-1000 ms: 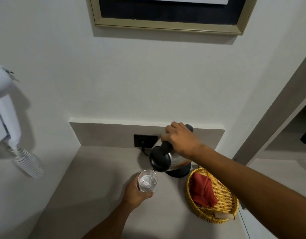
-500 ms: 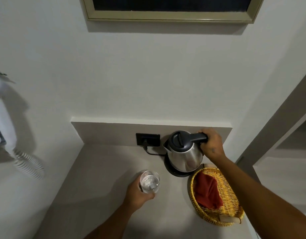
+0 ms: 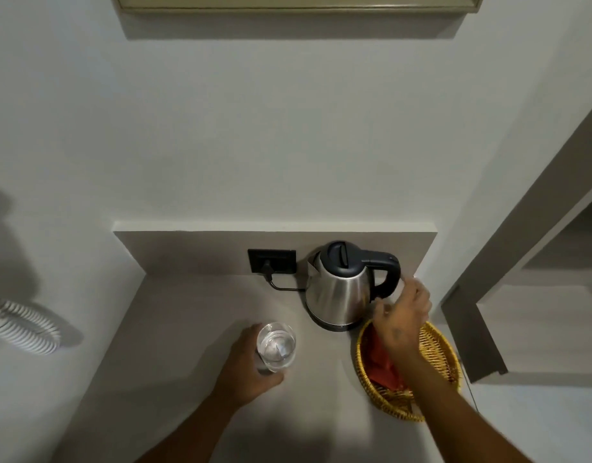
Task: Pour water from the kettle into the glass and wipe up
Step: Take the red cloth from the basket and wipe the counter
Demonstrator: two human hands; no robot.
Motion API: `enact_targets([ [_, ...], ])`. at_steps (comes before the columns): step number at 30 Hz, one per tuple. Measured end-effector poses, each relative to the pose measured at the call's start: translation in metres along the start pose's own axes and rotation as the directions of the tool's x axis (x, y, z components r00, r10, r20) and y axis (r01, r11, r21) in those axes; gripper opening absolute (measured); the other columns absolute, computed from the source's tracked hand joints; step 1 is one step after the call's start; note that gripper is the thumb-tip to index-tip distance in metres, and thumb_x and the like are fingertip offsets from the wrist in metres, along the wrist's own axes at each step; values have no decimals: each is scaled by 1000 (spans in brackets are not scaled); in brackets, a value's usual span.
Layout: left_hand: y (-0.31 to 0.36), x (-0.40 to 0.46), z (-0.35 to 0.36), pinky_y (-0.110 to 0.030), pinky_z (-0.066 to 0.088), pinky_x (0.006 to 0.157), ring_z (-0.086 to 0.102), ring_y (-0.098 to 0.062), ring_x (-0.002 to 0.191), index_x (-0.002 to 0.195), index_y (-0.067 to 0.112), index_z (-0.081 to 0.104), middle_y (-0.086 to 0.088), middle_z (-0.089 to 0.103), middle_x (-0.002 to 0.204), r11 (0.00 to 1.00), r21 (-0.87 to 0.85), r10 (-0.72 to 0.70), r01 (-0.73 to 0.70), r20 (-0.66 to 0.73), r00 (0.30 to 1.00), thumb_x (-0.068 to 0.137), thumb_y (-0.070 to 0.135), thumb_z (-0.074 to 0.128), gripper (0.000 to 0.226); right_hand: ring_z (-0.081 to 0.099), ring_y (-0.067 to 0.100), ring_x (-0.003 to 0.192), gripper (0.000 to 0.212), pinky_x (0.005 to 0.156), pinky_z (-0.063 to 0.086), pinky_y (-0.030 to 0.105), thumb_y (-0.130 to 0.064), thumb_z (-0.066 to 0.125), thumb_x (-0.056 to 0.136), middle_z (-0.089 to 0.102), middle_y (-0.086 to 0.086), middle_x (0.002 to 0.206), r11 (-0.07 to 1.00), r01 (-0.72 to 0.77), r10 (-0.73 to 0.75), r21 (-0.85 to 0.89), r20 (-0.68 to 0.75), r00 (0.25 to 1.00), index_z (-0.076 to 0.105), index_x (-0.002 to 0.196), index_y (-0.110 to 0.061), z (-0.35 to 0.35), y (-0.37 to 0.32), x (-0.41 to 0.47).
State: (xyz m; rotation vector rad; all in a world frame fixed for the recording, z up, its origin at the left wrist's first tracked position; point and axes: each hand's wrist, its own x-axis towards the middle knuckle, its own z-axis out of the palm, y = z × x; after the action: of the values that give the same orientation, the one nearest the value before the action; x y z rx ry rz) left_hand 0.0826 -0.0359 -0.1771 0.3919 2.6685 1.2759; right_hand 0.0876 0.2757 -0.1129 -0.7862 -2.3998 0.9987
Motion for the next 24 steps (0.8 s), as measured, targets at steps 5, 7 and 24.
enact_targets([
  [5, 0, 3, -3, -50, 37, 113, 48, -20, 130, 139, 26, 50, 9, 51, 130, 935, 341, 95, -98, 26, 995, 65, 64, 78, 87, 34, 42, 126, 68, 101, 35, 57, -45, 59, 88, 36, 24, 140, 934, -188, 236, -304, 132, 963, 31, 138, -9, 21, 45, -60],
  [7, -7, 0, 1, -49, 29, 120, 39, -23, 144, 149, 22, 43, 5, 45, 147, 903, 416, 80, -111, 93, 992, 73, 72, 67, 94, 39, 41, 119, 63, 96, 38, 54, -47, 55, 90, 42, 25, 132, 912, -199, 269, -360, 155, 951, 32, 135, -10, 23, 50, -59],
  [24, -12, 6, 12, -52, 39, 110, 56, -16, 128, 131, 36, 52, 20, 59, 132, 992, 96, -73, 83, -106, 992, 42, 64, 88, 100, 37, 19, 117, 51, 93, 40, 38, -47, 46, 96, 35, 5, 136, 999, 32, -39, 44, 164, 986, 30, 142, -31, 44, 0, -133],
])
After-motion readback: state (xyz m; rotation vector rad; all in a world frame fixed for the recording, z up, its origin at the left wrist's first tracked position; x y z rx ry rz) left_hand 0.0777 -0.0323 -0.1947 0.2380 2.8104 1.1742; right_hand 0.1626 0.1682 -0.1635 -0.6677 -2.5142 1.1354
